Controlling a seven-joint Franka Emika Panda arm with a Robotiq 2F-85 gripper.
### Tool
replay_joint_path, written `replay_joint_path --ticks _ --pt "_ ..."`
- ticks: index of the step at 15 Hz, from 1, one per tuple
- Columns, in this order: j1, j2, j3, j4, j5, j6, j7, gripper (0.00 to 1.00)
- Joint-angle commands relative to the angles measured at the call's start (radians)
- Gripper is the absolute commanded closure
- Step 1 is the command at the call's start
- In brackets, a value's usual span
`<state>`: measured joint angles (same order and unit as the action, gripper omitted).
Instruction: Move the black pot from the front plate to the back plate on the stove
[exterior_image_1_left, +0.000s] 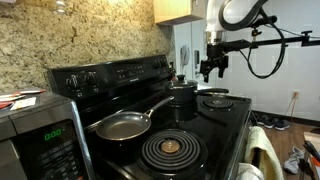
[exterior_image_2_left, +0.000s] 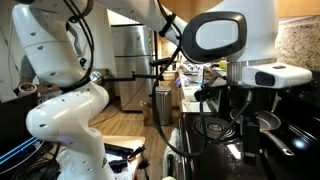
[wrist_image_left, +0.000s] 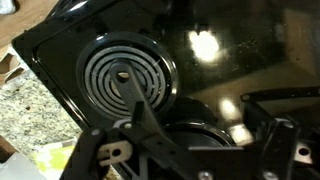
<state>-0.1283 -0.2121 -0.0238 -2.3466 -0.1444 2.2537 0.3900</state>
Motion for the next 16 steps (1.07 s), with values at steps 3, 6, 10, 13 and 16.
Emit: replay_joint_path --ticks 3,6,10,13,16 --pt "-0.027 0.076 -0.019 0.011 -0.094 0.067 0.042 0.00" --pt "-0.028 0.116 -0.037 0.006 -0.100 0.133 0.030 0.00" --pt "-0.040 0.163 -0.073 0.023 -0.148 0.175 0.025 0.00" --pt "-0.032 0.183 -0.101 0.025 -0.092 0.194 -0.054 0.00" --pt "-0.024 0.198 -0.115 0.011 0.024 0.236 -0.169 0.00"
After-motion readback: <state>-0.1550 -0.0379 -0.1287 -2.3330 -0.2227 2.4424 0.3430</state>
